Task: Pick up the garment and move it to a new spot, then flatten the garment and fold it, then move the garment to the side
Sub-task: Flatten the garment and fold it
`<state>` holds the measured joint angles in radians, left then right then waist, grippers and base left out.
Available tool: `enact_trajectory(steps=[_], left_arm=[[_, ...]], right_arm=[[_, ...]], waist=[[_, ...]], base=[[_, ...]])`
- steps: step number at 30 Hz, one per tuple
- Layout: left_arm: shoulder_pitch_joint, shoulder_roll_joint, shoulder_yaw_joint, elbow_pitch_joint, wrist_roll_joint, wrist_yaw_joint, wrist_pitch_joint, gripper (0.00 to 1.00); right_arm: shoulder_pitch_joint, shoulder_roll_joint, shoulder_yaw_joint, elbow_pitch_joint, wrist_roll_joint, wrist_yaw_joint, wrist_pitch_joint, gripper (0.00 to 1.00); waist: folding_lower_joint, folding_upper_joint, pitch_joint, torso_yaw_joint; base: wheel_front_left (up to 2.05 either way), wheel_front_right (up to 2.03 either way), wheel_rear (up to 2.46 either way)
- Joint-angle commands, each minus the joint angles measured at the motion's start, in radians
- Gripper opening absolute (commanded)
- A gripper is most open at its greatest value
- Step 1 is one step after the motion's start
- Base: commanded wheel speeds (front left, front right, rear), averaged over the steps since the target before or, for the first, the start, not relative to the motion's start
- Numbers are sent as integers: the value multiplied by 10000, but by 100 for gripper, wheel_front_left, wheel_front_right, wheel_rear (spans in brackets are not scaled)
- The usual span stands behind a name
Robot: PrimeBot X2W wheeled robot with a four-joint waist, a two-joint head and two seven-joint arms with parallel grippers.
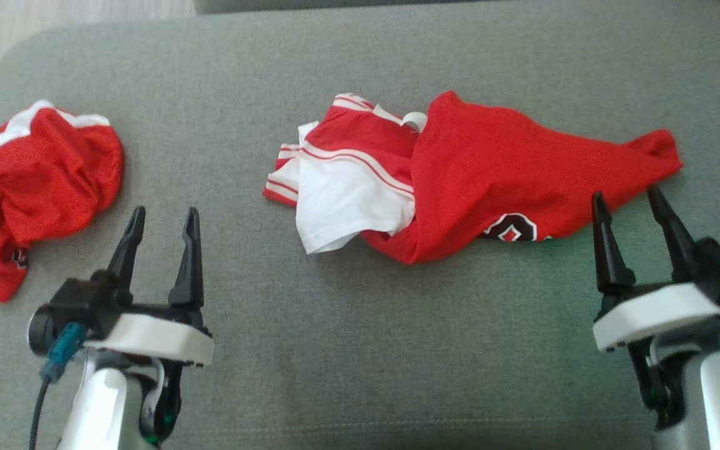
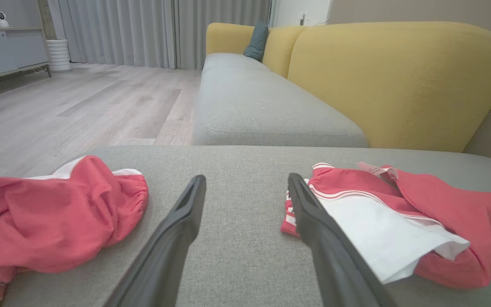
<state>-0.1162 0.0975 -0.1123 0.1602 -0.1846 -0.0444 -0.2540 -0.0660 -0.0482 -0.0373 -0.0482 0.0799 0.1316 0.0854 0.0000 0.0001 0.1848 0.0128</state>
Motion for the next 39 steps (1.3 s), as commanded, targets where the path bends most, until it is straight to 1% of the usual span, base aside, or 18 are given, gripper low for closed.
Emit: enact_trajectory(steps=[1, 5, 9, 14, 21, 29, 30, 31, 32, 33, 35, 39], left_arm=[[-660, 218, 316, -441, 12, 1, -78, 100], [-996, 199, 265, -554, 18, -41, -78, 100], [-1480, 151, 175, -640, 25, -135, -78, 100], [-2057, 42, 26, -607, 40, -286, -78, 100], [-2620, -152, -134, -466, 50, -460, -78, 100], [-2775, -315, -124, -350, 55, -555, -78, 100], [-2782, -328, -119, -340, 61, -563, -78, 100], [-2785, -339, -111, -331, 69, -571, -78, 100], [-2787, -349, -98, -323, 78, -578, -78, 100], [-2787, -358, -84, -318, 89, -584, -78, 100], [-2761, -373, -45, -301, 113, -595, -78, 100], [-2636, -386, 111, -271, 177, -615, -78, 100]], right_arm=[[-725, -54, 241, -208, 104, -9, 104, 100], [-1326, -282, 313, 134, 274, -9, 275, 100], [-2472, -789, 555, 776, 552, -9, 585, 100], [-4121, -1443, 1109, 1910, 980, -9, 1078, 100], [-5991, -2392, 2294, 3808, 1629, -9, 2462, 100], [-6990, -2988, 3563, 5251, 2415, -9, 4168, 100], [-7052, -3015, 3638, 5315, 2525, -9, 4239, 87], [-7088, -3022, 3661, 5402, 2638, -9, 4325, 60], [-7116, -3039, 3704, 5444, 2706, -9, 4371, 15], [-7134, -3043, 3717, 5439, 2763, -9, 4327, 0], [-7115, -3046, 3725, 5355, 2857, -9, 4148, 0], [-6919, -3050, 3621, 4812, 2894, -9, 3354, 0]], waist=[[0, -1, 370, 112], [0, -1, 859, 251], [0, -1, 1546, 488], [0, -1, 2171, 829], [0, -1, 2671, 1259], [0, -1, 2777, 1433], [0, -1, 2785, 1441], [0, -1, 2791, 1442], [0, -1, 2794, 1440], [0, -1, 2785, 1437], [0, -1, 2732, 1416], [0, -1, 2515, 1282]], base=[[0, 0, 0], [0, 0, 0], [0, 0, 0], [0, 0, 0], [0, 0, 0], [0, 0, 0], [0, 0, 0], [0, 0, 0], [0, 0, 0], [0, 0, 0], [0, 0, 0], [0, 0, 0]])
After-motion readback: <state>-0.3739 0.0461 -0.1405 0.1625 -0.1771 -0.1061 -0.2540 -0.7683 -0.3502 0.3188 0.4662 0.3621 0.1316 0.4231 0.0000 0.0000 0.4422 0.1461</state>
